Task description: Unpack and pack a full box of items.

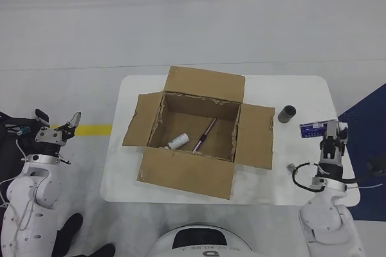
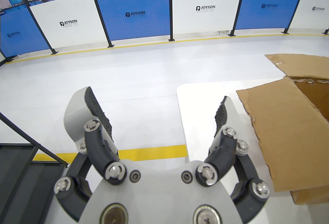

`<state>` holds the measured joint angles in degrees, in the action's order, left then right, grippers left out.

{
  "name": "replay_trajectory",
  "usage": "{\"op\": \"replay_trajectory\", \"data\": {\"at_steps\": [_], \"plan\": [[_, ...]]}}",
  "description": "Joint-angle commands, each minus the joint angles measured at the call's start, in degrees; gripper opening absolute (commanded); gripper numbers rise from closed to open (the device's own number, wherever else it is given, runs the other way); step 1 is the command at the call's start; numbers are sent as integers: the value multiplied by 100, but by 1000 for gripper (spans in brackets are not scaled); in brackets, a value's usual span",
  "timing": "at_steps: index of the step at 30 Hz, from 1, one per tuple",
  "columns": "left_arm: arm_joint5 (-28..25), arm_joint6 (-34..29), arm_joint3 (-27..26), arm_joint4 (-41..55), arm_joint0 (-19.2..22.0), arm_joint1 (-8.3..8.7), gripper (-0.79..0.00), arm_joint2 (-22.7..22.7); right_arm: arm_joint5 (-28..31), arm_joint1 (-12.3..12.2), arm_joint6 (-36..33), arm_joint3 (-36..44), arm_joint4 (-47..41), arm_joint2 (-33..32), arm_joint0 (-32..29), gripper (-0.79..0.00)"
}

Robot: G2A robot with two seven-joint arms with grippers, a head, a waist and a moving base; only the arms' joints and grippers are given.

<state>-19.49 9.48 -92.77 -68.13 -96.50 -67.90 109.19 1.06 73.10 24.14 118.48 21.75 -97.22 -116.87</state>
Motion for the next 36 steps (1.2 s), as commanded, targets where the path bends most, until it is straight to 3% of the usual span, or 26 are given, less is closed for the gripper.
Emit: {"op": "replay_trajectory", "data": {"at_steps": [1, 10, 12, 21, 28, 36], "plan": [[0, 0, 0, 0, 0, 0, 0, 0, 15, -1, -23, -7, -31, 0, 2, -785], [0, 0, 0, 0, 0, 0, 0, 0, 15, -1, -23, -7, -31, 0, 2, -785], [0, 0, 0, 0, 0, 0, 0, 0, -236, 8, 227, -160, 399, -22, 75, -785], [0, 0, 0, 0, 0, 0, 0, 0, -858, 120, 1903, -1773, 2389, 612, 720, -785], [0, 0, 0, 0, 0, 0, 0, 0, -1934, 228, 2692, -3334, 3186, 835, 1590, -785], [0, 0, 0, 0, 0, 0, 0, 0, -2124, 257, 2288, -3990, 3562, 822, 1962, -785]]}}
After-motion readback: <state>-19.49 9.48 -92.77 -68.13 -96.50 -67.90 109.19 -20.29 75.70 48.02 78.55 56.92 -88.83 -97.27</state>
